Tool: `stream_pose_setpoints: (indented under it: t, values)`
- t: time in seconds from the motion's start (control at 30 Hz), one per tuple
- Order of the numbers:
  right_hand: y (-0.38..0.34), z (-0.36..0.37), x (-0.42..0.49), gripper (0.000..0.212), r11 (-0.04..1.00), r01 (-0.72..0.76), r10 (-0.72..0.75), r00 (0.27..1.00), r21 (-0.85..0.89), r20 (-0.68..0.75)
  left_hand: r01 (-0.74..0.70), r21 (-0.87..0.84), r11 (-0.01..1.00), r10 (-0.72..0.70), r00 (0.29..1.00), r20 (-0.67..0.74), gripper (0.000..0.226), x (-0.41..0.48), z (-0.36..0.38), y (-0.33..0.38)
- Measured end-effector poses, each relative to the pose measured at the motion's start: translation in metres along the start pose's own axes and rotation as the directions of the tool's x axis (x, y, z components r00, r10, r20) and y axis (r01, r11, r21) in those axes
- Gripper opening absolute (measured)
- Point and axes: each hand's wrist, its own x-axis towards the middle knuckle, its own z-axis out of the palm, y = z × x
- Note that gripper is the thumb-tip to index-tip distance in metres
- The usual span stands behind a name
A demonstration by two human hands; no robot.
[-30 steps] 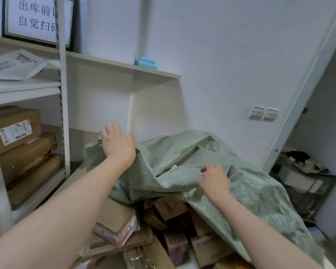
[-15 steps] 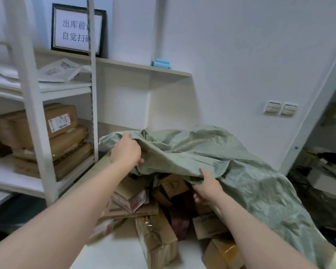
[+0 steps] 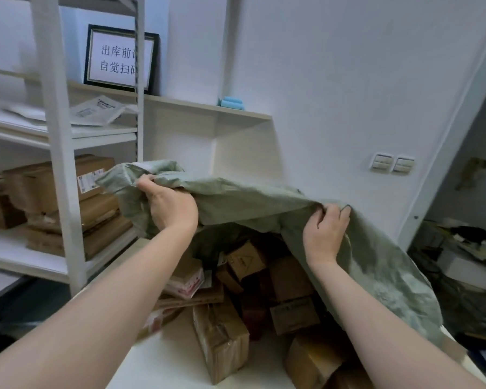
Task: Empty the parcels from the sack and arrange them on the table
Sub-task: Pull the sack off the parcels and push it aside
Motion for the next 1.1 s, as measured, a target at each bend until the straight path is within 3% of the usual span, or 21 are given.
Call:
stream_pose_setpoints:
  t: [0.1, 0.17, 0.27, 0.33, 0.4, 0.53, 0.7, 0.83, 0.97, 1.1]
  values:
    - [-0.001, -0.016, 0.005, 0.011, 0.995, 0.095, -0.095, 0.995, -0.016, 0.009, -0.009, -0.026, 1.0, 0.008, 1.0, -0.02, 0.053, -0.008, 0.012, 0.003]
    - [0.004, -0.018, 0.01, 0.016, 0.989, 0.058, -0.045, 0.994, -0.135, 0.096, 0.001, 0.022, 1.0, -0.001, 1.0, 0.01, 0.061, -0.015, 0.023, 0.0]
    - [0.018, -0.009, 0.017, 0.029, 0.911, -0.079, 0.177, 0.961, -0.404, 0.213, -0.034, 0.103, 0.994, 0.029, 0.998, 0.052, 0.07, -0.02, 0.045, -0.012]
    - [0.025, 0.003, 0.024, 0.037, 0.841, -0.226, 0.39, 0.883, -0.492, 0.262, -0.057, 0.146, 0.988, 0.045, 0.995, 0.087, 0.072, -0.018, 0.061, -0.018]
    - [0.03, 0.019, 0.039, 0.045, 0.791, -0.328, 0.511, 0.818, -0.517, 0.264, -0.086, 0.223, 0.971, 0.056, 0.989, 0.139, 0.07, -0.01, 0.076, -0.019]
    - [0.025, 0.059, 0.088, 0.051, 0.819, -0.309, 0.461, 0.856, -0.483, 0.235, -0.215, 0.422, 0.881, 0.128, 0.966, 0.226, 0.068, 0.029, 0.116, -0.025]
    - [0.037, 0.131, 0.153, 0.037, 0.868, -0.198, 0.338, 0.908, -0.456, 0.248, -0.411, 0.67, 0.618, 0.16, 0.9, 0.404, 0.061, 0.121, 0.167, -0.058]
    - [0.057, 0.204, 0.183, 0.034, 0.856, 0.002, 0.237, 0.887, -0.516, 0.396, -0.403, 0.74, 0.539, 0.03, 0.887, 0.461, 0.063, 0.181, 0.209, -0.098]
    - [0.106, 0.27, 0.182, 0.036, 0.839, 0.105, 0.256, 0.789, -0.533, 0.558, -0.317, 0.787, 0.529, -0.259, 0.823, 0.505, 0.069, 0.208, 0.244, -0.159]
    - [0.156, 0.3, 0.163, 0.092, 0.812, 0.109, 0.367, 0.668, -0.573, 0.647, -0.213, 0.835, 0.508, -0.509, 0.708, 0.49, 0.073, 0.216, 0.264, -0.225]
